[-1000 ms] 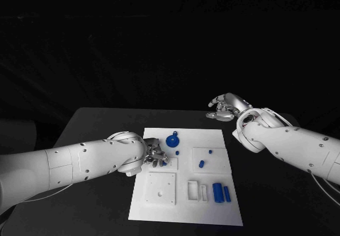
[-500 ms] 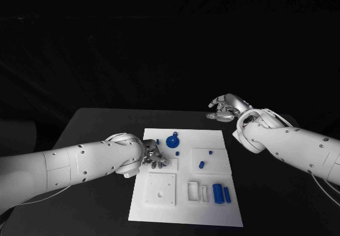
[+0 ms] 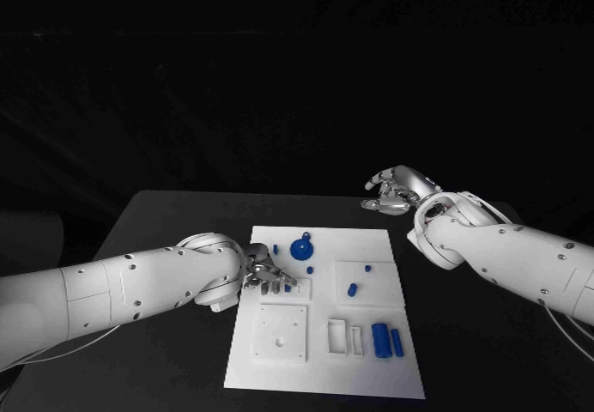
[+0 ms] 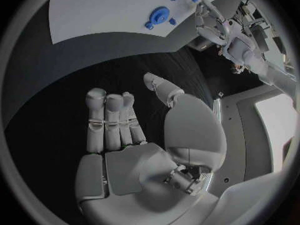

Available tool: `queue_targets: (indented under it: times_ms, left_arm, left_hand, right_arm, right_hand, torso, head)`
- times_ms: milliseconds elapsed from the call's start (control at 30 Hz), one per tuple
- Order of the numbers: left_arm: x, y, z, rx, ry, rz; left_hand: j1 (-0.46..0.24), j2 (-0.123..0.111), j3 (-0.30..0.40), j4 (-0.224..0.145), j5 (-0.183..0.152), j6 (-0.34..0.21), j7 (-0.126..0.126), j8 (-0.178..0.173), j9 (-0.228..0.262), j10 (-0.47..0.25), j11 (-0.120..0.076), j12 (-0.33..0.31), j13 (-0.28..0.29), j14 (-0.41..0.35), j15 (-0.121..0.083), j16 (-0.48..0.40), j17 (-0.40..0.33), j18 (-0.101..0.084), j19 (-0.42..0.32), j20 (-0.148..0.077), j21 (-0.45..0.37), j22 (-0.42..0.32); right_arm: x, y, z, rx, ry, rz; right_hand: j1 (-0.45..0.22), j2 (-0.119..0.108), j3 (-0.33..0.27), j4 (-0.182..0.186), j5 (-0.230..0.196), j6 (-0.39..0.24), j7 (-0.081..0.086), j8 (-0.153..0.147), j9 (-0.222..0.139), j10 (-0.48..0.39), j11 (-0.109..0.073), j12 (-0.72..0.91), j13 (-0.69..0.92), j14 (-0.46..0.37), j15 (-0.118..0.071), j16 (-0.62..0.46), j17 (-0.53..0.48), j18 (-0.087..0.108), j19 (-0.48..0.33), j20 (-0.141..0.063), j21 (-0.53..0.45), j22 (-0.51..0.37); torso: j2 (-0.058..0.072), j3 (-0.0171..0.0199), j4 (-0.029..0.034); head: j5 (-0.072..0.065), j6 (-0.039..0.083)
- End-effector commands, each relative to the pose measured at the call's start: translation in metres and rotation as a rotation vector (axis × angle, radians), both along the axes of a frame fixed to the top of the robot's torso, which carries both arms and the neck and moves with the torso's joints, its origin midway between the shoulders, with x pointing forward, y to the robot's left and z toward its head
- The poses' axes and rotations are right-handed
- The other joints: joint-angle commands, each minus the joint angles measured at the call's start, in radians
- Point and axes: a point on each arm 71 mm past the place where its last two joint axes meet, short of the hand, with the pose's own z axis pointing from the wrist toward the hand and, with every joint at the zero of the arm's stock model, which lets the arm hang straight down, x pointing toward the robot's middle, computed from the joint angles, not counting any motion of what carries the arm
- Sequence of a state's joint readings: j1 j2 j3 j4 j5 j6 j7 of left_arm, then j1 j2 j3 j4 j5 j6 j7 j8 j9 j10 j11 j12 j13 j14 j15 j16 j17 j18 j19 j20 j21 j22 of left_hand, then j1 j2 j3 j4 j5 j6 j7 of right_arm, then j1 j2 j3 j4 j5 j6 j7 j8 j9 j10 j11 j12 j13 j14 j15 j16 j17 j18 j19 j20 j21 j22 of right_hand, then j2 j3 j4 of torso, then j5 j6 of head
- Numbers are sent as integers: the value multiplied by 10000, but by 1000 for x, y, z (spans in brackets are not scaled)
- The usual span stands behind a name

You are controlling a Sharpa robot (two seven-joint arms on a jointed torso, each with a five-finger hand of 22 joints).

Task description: Assemble the parts on the task board

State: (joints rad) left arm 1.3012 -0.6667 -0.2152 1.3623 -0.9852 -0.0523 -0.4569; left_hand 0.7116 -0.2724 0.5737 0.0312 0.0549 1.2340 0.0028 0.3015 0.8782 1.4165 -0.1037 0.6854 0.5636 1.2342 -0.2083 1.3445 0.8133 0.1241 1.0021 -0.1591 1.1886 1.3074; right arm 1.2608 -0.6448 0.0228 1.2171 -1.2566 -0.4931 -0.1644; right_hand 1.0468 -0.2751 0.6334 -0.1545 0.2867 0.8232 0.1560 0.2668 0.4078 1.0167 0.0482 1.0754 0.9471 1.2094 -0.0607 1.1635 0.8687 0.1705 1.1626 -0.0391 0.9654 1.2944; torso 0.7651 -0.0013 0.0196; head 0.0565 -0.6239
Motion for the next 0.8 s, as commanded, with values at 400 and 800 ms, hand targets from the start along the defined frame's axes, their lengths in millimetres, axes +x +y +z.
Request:
queue_targets:
  times_ms: [400,800]
  left_arm:
    - [29,24,43,-969,-406,875]
    - [59,40,52,-445,-658,1476]
  left_hand:
    - [960,1160,-697,-1057,771,-778,321,-723,-327,-695,313,-592,-339,-394,293,-237,-220,-107,-446,-996,-227,3]
    - [654,1114,-720,-704,715,-1417,533,-1243,-752,-794,489,-721,-419,-394,454,-254,-284,-121,-440,-964,-340,-62]
  right_arm:
    - [1,-4,-1,-62,25,-6]
    - [1,-2,-1,-49,30,12]
  right_hand:
    - [-1,-11,-62,23,54,-43,70,-5,2,-30,3,62,-21,0,-15,16,-14,913,53,-11,-51,17]
    - [5,-6,-61,23,62,-47,71,-5,3,-29,4,71,-29,4,-13,20,-16,913,57,-12,-53,20]
  torso:
    - [5,23,-14]
    - [25,10,-11]
  head:
    - [28,169]
    - [12,184]
